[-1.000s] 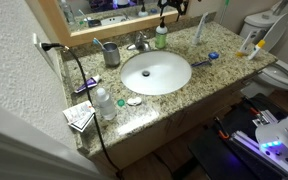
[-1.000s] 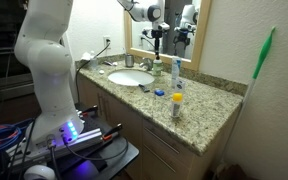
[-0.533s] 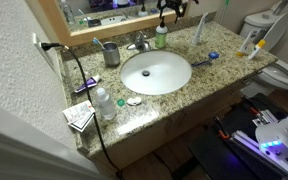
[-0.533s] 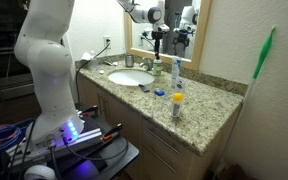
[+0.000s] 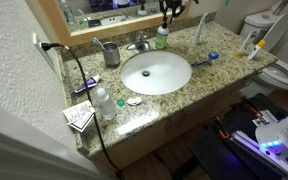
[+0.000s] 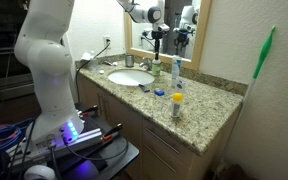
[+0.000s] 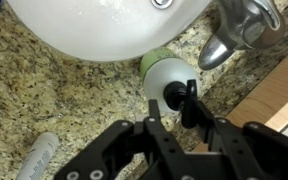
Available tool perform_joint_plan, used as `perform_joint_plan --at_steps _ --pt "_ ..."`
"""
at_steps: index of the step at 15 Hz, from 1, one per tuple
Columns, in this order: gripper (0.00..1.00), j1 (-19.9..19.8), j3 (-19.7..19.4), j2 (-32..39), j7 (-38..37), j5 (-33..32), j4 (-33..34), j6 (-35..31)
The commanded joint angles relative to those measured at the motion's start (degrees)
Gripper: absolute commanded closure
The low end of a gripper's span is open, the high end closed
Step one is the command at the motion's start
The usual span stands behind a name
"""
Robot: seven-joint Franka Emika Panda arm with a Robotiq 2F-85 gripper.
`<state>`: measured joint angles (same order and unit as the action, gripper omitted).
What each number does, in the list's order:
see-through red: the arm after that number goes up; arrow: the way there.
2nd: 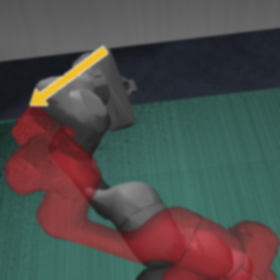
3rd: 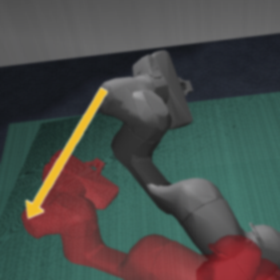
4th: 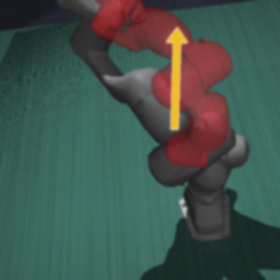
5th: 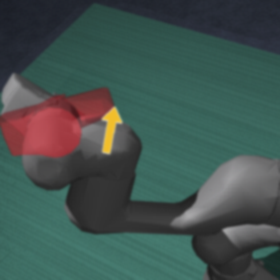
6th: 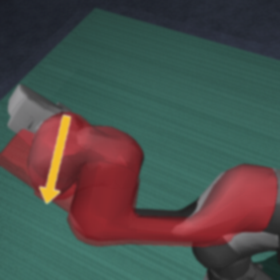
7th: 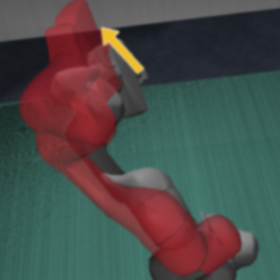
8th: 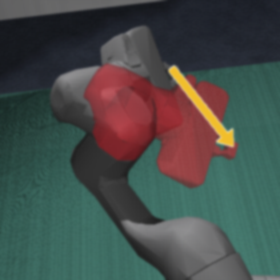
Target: Move the pump bottle forward and then push down on its pump
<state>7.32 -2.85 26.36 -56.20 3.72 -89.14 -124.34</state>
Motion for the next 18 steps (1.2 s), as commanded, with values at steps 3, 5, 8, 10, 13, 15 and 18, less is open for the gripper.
perform_joint_plan --at_steps 3,5,8,10,13,15,18 --pt "1.00 0.1 -0.2 0.4 -0.4 -1.4 0.2 -0.3" --pt "0.88 0.3 -0.3 0.3 -0.7 -2.1 0.3 0.2" --pt "0.52 0.0 0.1 0.0 -0.3 -2.2 0.1 0.3" --pt "0.38 -0.1 0.2 -0.2 -0.2 -2.1 0.0 0.0" --pt "0.18 -0.1 0.6 -0.6 0.4 -1.7 0.1 -0.7" --pt "0.04 -0.2 1.0 -1.0 1.0 -1.5 0.1 -1.4" --pt "0.00 0.0 1.2 -1.1 0.9 -1.6 0.6 -1.5"
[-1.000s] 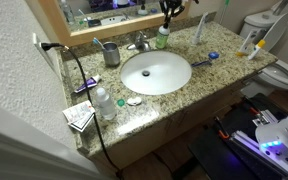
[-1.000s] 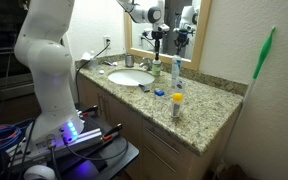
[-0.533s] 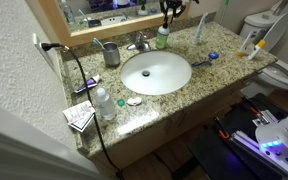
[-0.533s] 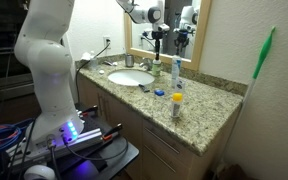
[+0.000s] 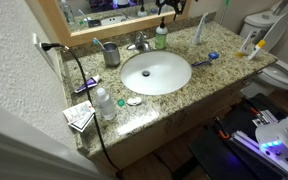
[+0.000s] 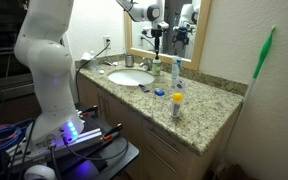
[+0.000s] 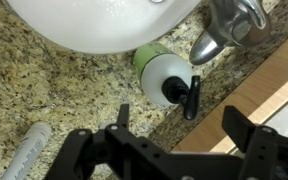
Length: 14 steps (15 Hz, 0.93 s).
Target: Move the pump bottle forward and then push down on its pump
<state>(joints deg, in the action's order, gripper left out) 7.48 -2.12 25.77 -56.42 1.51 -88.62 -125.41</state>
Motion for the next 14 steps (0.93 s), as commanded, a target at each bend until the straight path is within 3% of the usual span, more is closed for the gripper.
perform_joint_plan --at_steps 1,3,4,5,14 --pt "0.01 0.1 0.0 0.0 0.0 0.0 0.3 0.1" --pt "0.00 0.2 0.2 0.0 0.0 0.0 0.4 0.0" --pt "0.25 0.2 0.2 0.2 0.0 0.1 0.4 -0.1" --pt "0.26 0.2 0.2 0.3 0.0 0.1 0.4 -0.2" --pt "0.89 0.4 0.1 0.4 0.0 -0.2 0.3 -0.3"
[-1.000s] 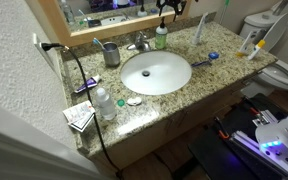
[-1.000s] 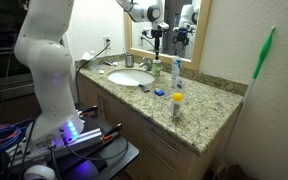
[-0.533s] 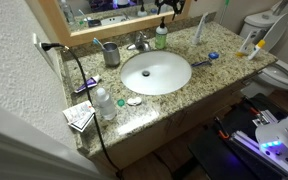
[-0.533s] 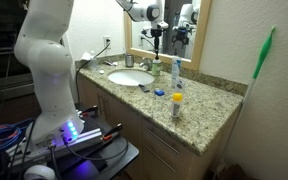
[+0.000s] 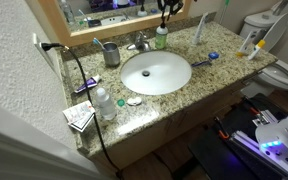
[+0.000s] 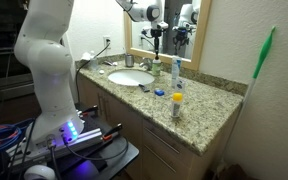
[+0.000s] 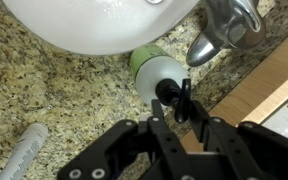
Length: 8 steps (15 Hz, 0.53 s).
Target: Move the pump bottle forward and then push down on its pump
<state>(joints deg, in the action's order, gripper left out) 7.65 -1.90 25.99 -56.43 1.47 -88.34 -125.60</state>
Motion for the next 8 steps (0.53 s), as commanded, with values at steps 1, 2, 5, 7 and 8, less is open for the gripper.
perform_joint_plan --at_steps 1,2,5,7,8 --pt "0.96 0.3 -0.1 0.2 0.0 -0.3 0.0 -0.1" --pt "0.99 0.2 -0.1 0.3 0.0 -0.2 0.0 -0.1" --pt "0.96 0.3 -0.1 0.2 0.0 -0.3 -0.3 -0.4" --pt "0.96 0.4 -0.2 -0.2 -0.1 -0.4 -0.8 -0.8" --pt "0.96 0.7 -0.3 -0.7 -0.3 -1.1 -1.4 -1.2"
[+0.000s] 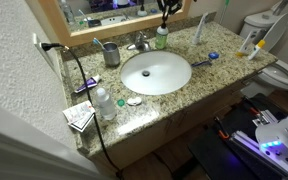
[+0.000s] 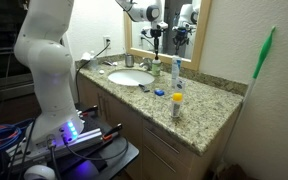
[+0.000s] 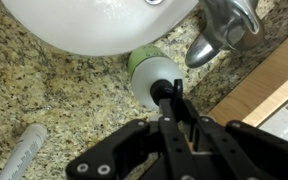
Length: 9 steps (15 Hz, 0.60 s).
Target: Move the pump bottle forward and then push down on its pump
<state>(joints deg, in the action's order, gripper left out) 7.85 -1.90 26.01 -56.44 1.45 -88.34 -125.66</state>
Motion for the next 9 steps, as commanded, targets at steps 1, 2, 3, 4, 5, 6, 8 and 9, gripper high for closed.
perform_joint_plan --at_steps 1,2,3,4,5,6,8,9 --pt "0.96 1.1 -0.8 -0.8 -0.6 -2.5 -1.6 -0.8" --pt "0.96 1.2 -0.9 -0.4 -0.8 -3.3 -1.5 -0.7" --pt "0.96 1.2 -0.6 0.4 -0.5 -3.6 -1.1 -0.1" --pt "0.96 1.4 -0.7 0.8 -0.6 -4.3 -1.1 -0.2" --pt "0.96 1.8 -0.8 1.0 -1.0 -5.1 -1.0 -0.3" --pt "0.96 1.9 -0.7 1.2 -1.0 -5.5 -1.0 -0.3" --pt "0.96 2.1 -0.6 1.7 -1.2 -6.1 -1.1 -0.6" --pt "0.96 2.1 -0.6 2.2 -1.2 -6.3 -1.2 -0.7"
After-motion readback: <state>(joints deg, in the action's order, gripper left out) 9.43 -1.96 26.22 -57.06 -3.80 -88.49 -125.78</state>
